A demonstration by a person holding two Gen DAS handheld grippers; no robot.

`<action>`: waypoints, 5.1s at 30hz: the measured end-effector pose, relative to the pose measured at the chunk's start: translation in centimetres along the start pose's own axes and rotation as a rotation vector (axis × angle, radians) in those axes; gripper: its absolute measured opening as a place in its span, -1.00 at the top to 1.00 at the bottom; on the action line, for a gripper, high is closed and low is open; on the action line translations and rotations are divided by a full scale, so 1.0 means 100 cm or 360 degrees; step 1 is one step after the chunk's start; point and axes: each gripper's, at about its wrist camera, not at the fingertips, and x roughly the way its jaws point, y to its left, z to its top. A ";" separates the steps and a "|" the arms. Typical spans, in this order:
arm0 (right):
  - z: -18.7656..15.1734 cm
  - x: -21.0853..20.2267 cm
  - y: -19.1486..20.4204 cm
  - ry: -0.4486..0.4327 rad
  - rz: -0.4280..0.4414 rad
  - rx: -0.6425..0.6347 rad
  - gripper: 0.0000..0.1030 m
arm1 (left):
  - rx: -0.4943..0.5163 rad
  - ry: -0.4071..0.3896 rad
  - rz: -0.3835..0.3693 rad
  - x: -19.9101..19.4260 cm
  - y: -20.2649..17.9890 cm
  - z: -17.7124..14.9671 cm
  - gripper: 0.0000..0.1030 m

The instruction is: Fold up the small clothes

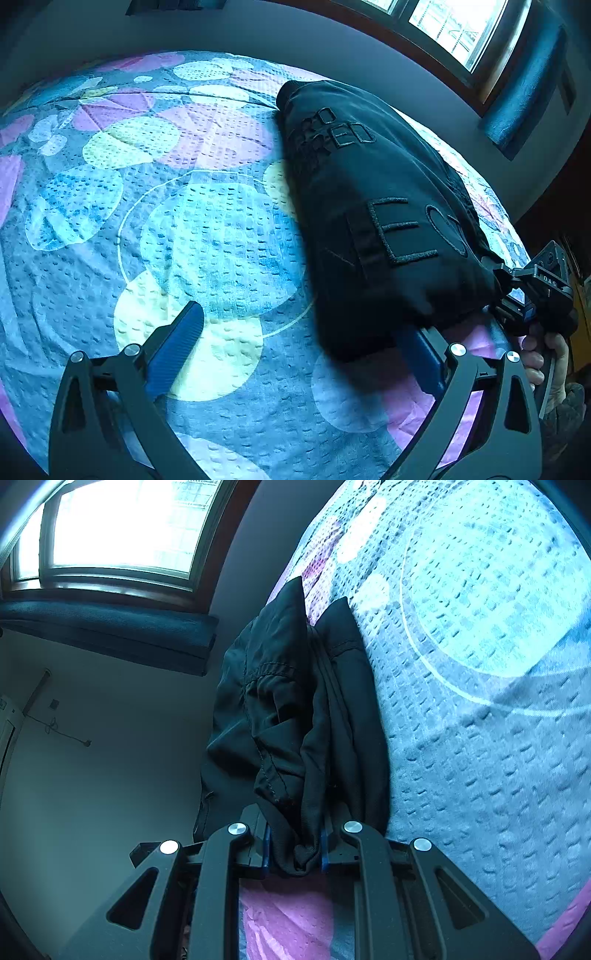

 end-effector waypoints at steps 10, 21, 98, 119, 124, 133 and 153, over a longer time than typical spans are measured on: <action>-0.003 -0.012 -0.003 0.0009 0.0023 0.0049 0.58 | 0.0078 0.0032 -0.0022 -0.016 0.004 -0.011 -0.94; 0.037 -0.040 0.026 -0.0121 -0.0123 -0.0029 -0.12 | 0.0037 -0.0114 -0.0201 -0.057 0.009 0.022 -0.94; 0.169 0.115 0.020 0.0106 -0.0001 -0.0318 0.34 | -0.0076 0.0113 -0.0609 0.147 0.012 0.156 -0.37; 0.163 0.108 0.019 0.0077 0.0088 -0.0325 0.15 | -0.0055 0.0038 -0.0682 0.145 0.014 0.154 -0.60; 0.162 0.100 0.025 0.0055 0.0220 -0.0370 -0.35 | 0.0015 0.0032 -0.0683 0.141 0.006 0.152 -0.83; 0.157 0.081 0.039 0.0063 0.0066 -0.0411 -0.52 | -0.0148 0.0124 -0.0848 0.131 0.022 0.155 -0.88; 0.065 0.002 0.031 -0.0070 -0.0036 -0.0168 -0.62 | -0.0256 0.0207 -0.0922 0.047 -0.001 0.057 -0.90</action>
